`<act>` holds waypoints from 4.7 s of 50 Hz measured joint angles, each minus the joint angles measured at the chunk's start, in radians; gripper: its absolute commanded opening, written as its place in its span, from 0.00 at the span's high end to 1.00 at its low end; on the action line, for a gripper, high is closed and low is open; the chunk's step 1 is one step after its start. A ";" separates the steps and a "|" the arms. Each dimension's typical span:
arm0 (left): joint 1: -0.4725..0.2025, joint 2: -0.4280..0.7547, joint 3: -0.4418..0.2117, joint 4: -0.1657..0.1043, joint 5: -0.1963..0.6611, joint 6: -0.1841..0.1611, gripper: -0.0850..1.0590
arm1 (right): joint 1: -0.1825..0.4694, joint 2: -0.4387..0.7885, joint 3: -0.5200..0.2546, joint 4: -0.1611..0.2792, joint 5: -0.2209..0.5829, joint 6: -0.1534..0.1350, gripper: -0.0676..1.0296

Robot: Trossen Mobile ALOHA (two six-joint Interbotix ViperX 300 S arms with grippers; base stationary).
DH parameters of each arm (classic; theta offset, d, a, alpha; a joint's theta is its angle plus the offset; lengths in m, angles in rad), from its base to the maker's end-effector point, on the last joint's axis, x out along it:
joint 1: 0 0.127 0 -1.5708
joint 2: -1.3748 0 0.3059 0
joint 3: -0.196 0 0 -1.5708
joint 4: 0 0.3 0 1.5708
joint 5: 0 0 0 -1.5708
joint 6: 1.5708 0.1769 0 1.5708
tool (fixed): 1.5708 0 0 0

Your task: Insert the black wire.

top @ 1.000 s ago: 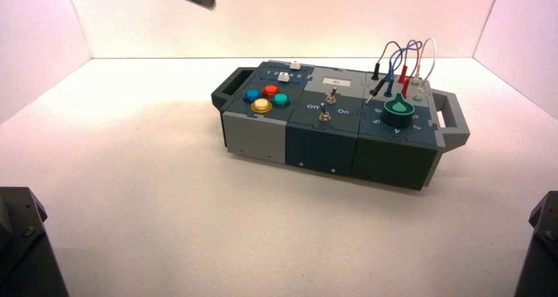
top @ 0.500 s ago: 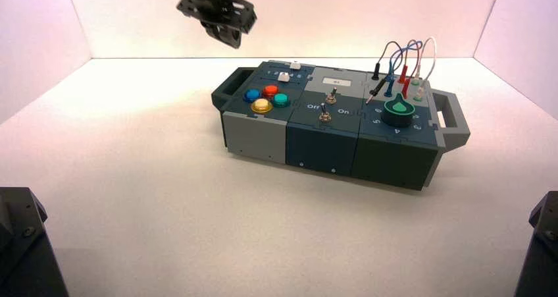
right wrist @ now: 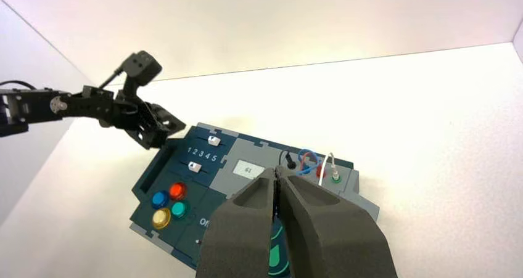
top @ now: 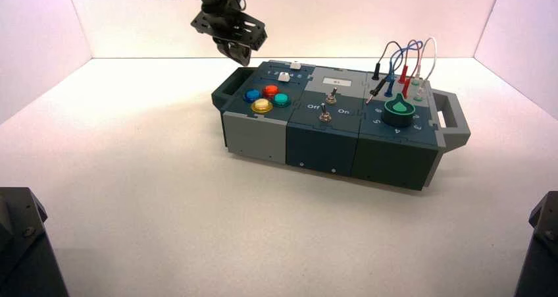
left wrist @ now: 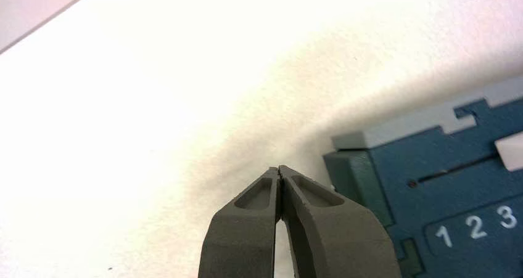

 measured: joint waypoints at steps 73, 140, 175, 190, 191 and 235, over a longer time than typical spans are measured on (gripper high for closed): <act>-0.002 -0.026 0.057 -0.003 0.015 0.032 0.95 | -0.129 0.408 -0.089 -0.118 0.322 0.071 0.96; -0.002 -0.026 0.063 -0.003 -0.012 0.034 0.95 | -0.129 1.000 -0.144 -0.106 -0.061 0.071 0.96; 0.023 -0.026 0.074 -0.003 -0.017 0.034 0.95 | -0.080 1.147 -0.249 -0.103 -0.146 0.067 0.96; 0.029 -0.028 0.091 -0.002 -0.025 0.034 0.95 | -0.063 1.200 -0.310 -0.104 -0.147 0.058 0.96; 0.029 -0.029 0.091 -0.002 -0.025 0.034 0.95 | -0.063 1.200 -0.313 -0.104 -0.147 0.058 0.96; 0.034 -0.112 0.198 -0.005 0.008 0.031 0.95 | -0.061 1.310 -0.457 -0.127 -0.141 0.008 0.96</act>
